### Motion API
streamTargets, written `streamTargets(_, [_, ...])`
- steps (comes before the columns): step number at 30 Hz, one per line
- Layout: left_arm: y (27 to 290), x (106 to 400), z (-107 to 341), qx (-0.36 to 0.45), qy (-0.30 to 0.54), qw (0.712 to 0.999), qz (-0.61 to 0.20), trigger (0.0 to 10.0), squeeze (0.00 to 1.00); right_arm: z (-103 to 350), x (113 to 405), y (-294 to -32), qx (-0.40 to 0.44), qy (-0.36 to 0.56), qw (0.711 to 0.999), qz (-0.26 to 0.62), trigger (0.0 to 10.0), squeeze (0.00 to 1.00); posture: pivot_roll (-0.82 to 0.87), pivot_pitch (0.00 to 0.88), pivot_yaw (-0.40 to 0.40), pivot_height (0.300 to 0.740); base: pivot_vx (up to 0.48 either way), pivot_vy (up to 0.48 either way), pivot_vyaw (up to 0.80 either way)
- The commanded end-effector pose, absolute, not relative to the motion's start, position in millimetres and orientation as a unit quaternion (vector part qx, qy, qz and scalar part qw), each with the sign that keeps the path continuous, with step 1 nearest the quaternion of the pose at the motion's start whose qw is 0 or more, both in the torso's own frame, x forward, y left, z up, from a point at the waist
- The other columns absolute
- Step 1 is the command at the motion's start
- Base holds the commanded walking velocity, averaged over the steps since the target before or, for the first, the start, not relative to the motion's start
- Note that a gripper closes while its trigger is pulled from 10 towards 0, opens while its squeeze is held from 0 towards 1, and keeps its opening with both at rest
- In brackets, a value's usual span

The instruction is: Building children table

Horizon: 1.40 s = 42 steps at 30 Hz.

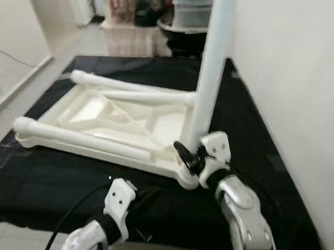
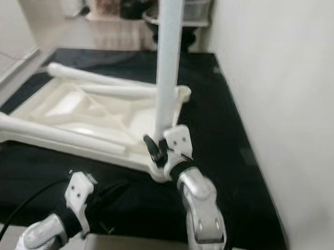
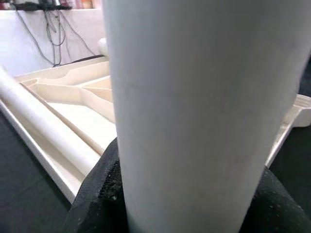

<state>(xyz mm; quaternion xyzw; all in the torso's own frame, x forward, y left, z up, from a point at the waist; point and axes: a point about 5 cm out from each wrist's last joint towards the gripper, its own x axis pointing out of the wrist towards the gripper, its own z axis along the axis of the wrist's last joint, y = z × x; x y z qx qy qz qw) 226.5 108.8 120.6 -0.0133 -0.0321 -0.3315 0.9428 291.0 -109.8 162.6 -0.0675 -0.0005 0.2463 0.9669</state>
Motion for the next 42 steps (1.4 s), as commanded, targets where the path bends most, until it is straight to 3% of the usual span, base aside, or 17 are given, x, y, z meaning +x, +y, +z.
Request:
streamTargets(1, [110, 226, 116, -0.016, -0.017, 0.941, -0.337, 10.0, 0.00, 118, 284, -109, -0.060, 0.117, 0.954, 0.269, 0.0, 0.00, -0.02, 0.164, 0.042, 0.740, 0.000, 0.000, 0.00])
streamTargets(4, [109, 227, 116, -0.013, -0.017, 0.939, -0.342, 10.0, 0.00, 118, 283, -105, -0.060, 0.120, 0.955, 0.263, 0.0, 0.00, -0.02, 0.159, 0.040, 0.740, 0.000, 0.000, 0.00])
streamTargets(5, [109, 227, 116, -0.012, -0.020, 0.942, -0.334, 10.0, 0.00, 127, 288, -101, -0.051, 0.102, 0.953, 0.280, 10.0, 1.00, -0.02, 0.152, 0.034, 0.740, 0.000, 0.000, 0.00])
streamTargets(9, [109, 229, 117, -0.012, -0.024, 0.946, -0.323, 10.0, 0.00, 142, 294, -94, -0.037, 0.076, 0.946, 0.314, 10.0, 1.00, -0.02, 0.149, 0.027, 0.740, 0.000, 0.000, 0.00])
streamTargets(11, [108, 230, 117, -0.013, -0.025, 0.946, -0.322, 10.0, 0.00, 167, 295, -87, -0.016, 0.055, 0.904, 0.423, 10.0, 1.00, -0.02, 0.147, 0.028, 0.740, 0.000, 0.000, 0.00])
streamTargets(12, [108, 230, 117, -0.013, -0.025, 0.946, -0.323, 10.0, 0.00, 176, 294, -86, -0.036, 0.035, 0.885, 0.463, 10.0, 0.00, -0.03, 0.145, 0.031, 0.740, 0.000, 0.000, 0.00])
streamTargets(15, [107, 230, 117, -0.013, -0.025, 0.946, -0.324, 10.0, 0.00, 182, 293, -86, -0.052, 0.022, 0.872, 0.487, 10.0, 0.00, -0.03, 0.145, 0.031, 0.740, 0.000, 0.000, 0.00])
streamTargets(18, [107, 230, 116, -0.014, -0.024, 0.944, -0.328, 10.0, 0.00, 195, 297, -93, -0.084, 0.002, 0.817, 0.571, 10.0, 0.00, -0.02, 0.141, 0.035, 0.740, 0.000, 0.000, 0.00])
streamTargets(24, [106, 230, 116, -0.013, -0.023, 0.944, -0.328, 10.0, 0.00, 196, 315, -104, -0.102, 0.010, 0.807, 0.581, 10.0, 0.00, -0.01, 0.138, 0.031, 0.740, 0.000, 0.000, 0.00])
streamTargets(28, [105, 230, 116, -0.012, -0.023, 0.945, -0.327, 10.0, 0.00, 201, 326, -110, -0.090, 0.014, 0.785, 0.612, 10.0, 0.00, -0.01, 0.136, 0.029, 0.740, 0.000, 0.000, 0.00])
streamTargets(31, [104, 230, 115, -0.012, -0.023, 0.945, -0.327, 10.0, 0.00, 203, 330, -113, -0.078, 0.023, 0.778, 0.623, 0.0, 0.00, 0.00, 0.133, 0.029, 0.740, 0.000, 0.000, 0.00])
streamTargets(42, [103, 229, 114, -0.015, -0.022, 0.944, -0.327, 10.0, 0.00, 197, 334, -124, -0.065, 0.021, 0.774, 0.630, 0.0, 0.00, -0.01, 0.134, 0.030, 0.740, 0.000, 0.000, 0.00])
